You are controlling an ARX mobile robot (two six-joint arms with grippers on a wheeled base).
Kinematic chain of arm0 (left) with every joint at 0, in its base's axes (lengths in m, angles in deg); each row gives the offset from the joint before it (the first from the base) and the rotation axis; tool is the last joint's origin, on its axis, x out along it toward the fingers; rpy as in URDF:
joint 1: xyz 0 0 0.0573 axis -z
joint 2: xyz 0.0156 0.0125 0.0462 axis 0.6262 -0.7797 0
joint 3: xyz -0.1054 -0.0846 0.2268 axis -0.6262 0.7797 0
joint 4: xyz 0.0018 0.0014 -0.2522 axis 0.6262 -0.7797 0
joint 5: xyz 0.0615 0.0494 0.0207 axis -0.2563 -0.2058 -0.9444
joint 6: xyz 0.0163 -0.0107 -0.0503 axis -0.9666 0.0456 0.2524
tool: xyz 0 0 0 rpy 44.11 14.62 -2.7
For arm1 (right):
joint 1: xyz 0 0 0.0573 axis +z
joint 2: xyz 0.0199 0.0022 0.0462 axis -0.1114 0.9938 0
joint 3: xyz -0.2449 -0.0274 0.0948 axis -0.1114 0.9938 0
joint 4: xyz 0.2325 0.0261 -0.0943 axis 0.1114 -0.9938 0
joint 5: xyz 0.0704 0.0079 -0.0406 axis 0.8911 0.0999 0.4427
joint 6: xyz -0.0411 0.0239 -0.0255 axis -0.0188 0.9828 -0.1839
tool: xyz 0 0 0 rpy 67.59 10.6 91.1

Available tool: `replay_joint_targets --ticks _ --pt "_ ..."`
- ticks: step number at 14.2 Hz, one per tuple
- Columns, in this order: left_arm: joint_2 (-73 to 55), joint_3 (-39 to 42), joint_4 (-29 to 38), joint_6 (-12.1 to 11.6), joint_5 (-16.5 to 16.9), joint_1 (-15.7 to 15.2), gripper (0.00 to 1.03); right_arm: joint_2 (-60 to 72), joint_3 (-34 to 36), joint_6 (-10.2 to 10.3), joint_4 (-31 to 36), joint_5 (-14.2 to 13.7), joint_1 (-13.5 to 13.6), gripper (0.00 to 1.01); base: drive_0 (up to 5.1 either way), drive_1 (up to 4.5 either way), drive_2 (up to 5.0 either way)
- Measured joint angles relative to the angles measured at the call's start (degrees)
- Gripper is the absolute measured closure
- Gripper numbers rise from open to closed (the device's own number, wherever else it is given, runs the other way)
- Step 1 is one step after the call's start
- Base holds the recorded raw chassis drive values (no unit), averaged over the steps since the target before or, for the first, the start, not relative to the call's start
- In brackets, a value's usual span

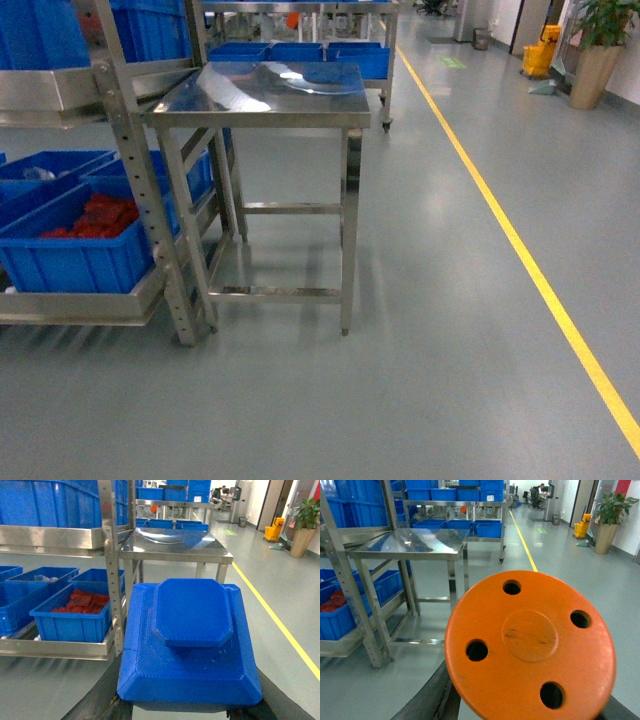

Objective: Sort blue parts and orange caps into right shelf containers

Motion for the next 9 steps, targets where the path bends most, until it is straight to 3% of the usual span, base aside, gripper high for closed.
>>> replay_joint_targets --ticks 9 --pt "0.0 0.0 0.2 0.0 -0.02 0.0 0.63 0.0 0.0 0.0 0.11 0.0 0.0 0.58 -0.1 4.27 -4.4"
